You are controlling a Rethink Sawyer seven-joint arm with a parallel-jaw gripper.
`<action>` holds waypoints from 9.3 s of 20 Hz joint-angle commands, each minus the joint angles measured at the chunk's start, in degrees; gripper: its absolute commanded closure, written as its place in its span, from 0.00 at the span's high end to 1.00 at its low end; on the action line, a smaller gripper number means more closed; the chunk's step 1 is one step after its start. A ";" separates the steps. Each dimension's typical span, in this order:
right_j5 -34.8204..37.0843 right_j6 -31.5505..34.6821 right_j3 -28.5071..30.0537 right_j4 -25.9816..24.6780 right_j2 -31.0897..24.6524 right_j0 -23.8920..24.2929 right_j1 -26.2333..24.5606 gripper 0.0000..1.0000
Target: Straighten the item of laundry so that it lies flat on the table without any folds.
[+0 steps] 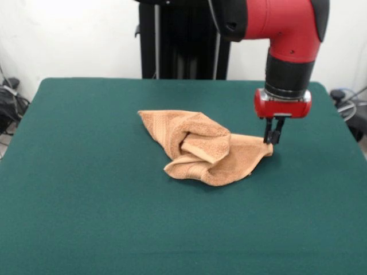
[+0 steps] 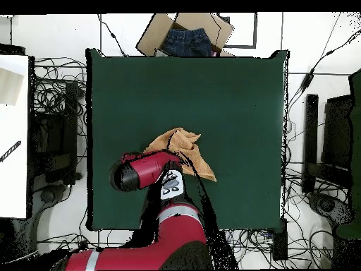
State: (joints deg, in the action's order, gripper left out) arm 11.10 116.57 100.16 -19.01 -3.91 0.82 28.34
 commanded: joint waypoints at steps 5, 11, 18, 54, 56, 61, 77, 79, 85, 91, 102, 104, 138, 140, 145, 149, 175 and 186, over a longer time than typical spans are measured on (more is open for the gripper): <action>3.11 2.17 -0.54 0.14 -5.21 0.65 -1.22 0.00; 2.87 2.21 -0.61 0.00 -5.03 0.48 -1.25 0.00; 3.89 3.28 -0.76 0.73 -3.79 -0.80 -1.05 0.00; 0.94 2.66 -0.45 -0.62 -4.56 -0.03 -1.85 1.00; 0.63 2.74 -0.45 -0.71 -4.46 -0.09 -1.85 1.00; 1.56 3.00 -0.62 0.01 -4.70 -0.06 -1.95 1.00; 1.25 3.91 -2.43 0.28 -2.97 -1.02 -3.95 1.00; 1.77 3.58 -2.67 0.39 -3.25 -0.59 -4.01 1.00; 2.42 2.10 -3.85 0.21 -4.67 1.11 -5.07 1.00; 2.33 1.42 -4.37 -0.17 -5.14 1.90 -5.59 1.00; 3.53 0.99 -5.00 0.09 -5.49 2.88 -5.35 1.00; 3.85 0.89 -5.31 0.22 -5.58 3.12 -5.41 1.00; 5.60 9.16 -5.78 6.83 -1.95 1.74 -3.62 1.00; 5.90 9.94 -5.88 7.87 -1.35 1.23 -3.65 1.00; 4.56 9.73 -6.34 8.71 -0.65 0.86 -4.73 1.00; 2.93 10.37 -5.78 9.44 0.07 0.61 -5.26 1.00; -0.16 9.97 -6.11 13.74 1.08 2.25 -8.32 1.00; 0.09 7.47 -7.98 13.94 -0.35 4.36 -10.75 1.00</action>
State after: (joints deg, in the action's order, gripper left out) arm 14.50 116.57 97.33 -6.76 -3.83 3.05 23.47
